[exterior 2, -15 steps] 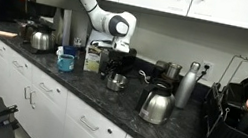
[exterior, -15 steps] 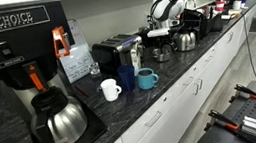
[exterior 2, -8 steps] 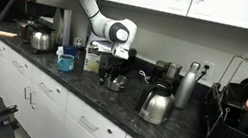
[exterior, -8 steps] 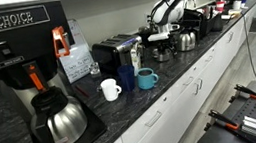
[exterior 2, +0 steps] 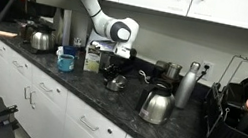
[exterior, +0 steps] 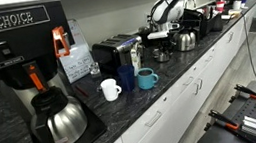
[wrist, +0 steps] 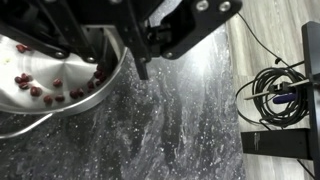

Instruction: Move the silver pot to the left, move the white box to the right

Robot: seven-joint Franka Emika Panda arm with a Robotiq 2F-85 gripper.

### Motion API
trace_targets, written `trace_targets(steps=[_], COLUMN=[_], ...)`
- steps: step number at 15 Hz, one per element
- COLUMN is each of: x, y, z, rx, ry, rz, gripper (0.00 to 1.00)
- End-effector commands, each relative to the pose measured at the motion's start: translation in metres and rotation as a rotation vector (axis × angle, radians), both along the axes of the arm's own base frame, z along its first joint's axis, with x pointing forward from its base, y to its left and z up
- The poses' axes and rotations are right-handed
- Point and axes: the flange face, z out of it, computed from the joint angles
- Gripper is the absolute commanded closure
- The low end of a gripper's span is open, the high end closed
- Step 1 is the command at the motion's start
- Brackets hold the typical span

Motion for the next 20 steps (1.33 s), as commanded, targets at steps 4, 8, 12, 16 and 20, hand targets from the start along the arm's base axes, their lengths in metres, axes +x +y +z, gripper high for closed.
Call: trace_targets(steps=[4, 8, 12, 16, 20], x=[0.002, 0.002, -0.003, -0.014, -0.033], y=[-0.006, -0.009, -0.012, -0.013, -0.007], z=[0.005, 0.018, 0.042, 0.066, 0.080], rx=[0.020, 0.027, 0.071, 0.111, 0.153], ry=[-0.003, -0.029, -0.073, -0.112, -0.134], rz=[-0.031, -0.029, -0.033, -0.001, 0.097], gripper=[0.98, 0.99, 0.99, 0.99, 0.99])
